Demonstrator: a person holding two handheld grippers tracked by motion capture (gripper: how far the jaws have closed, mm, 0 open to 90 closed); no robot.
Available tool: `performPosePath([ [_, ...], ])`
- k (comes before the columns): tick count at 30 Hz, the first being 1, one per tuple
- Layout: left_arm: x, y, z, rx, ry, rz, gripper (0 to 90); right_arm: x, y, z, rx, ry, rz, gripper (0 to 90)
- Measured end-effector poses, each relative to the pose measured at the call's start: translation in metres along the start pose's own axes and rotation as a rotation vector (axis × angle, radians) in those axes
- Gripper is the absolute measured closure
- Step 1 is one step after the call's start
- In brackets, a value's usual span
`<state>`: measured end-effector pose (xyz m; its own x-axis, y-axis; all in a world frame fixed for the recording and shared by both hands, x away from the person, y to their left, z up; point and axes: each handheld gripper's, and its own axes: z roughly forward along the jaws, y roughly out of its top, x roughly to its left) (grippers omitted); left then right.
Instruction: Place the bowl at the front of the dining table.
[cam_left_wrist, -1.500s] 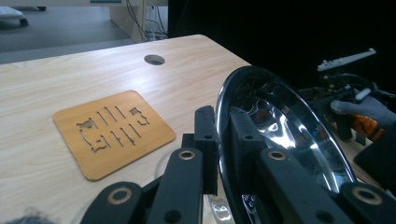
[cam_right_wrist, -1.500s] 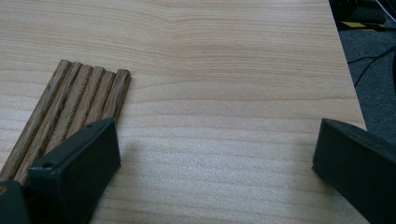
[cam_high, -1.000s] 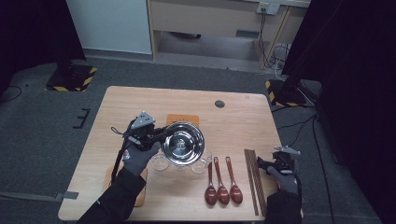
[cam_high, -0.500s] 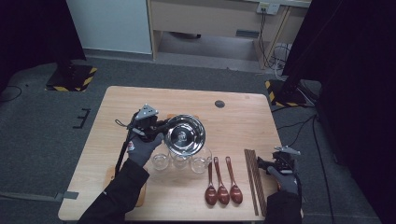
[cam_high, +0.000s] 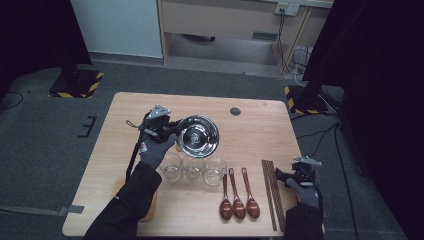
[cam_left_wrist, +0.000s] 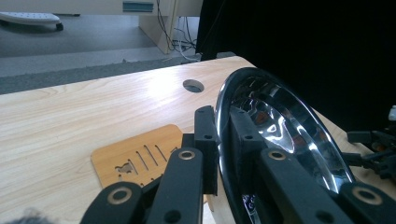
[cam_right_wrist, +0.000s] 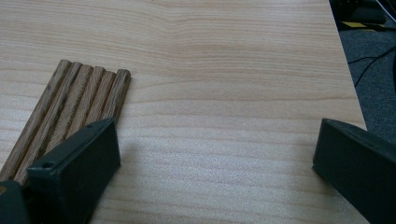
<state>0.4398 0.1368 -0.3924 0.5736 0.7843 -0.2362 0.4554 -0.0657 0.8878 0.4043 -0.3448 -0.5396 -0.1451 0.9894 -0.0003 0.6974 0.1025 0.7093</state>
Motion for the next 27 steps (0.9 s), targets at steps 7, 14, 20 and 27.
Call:
performPosePath([
  [7,0.007,0.005,0.009,0.011,0.021,0.003,82.5,0.000,0.000,0.000,0.000,0.000,0.000,0.8],
  [14,0.009,0.013,0.020,0.014,0.035,0.006,82.5,0.000,0.000,0.000,0.000,0.000,0.000,0.7],
  [20,0.007,0.021,0.029,0.017,0.044,0.017,82.5,0.000,0.000,0.000,0.000,0.000,-0.001,0.7],
  [27,0.006,0.028,0.039,0.009,0.057,0.013,82.5,0.000,0.000,0.000,0.000,0.000,-0.001,0.6],
])
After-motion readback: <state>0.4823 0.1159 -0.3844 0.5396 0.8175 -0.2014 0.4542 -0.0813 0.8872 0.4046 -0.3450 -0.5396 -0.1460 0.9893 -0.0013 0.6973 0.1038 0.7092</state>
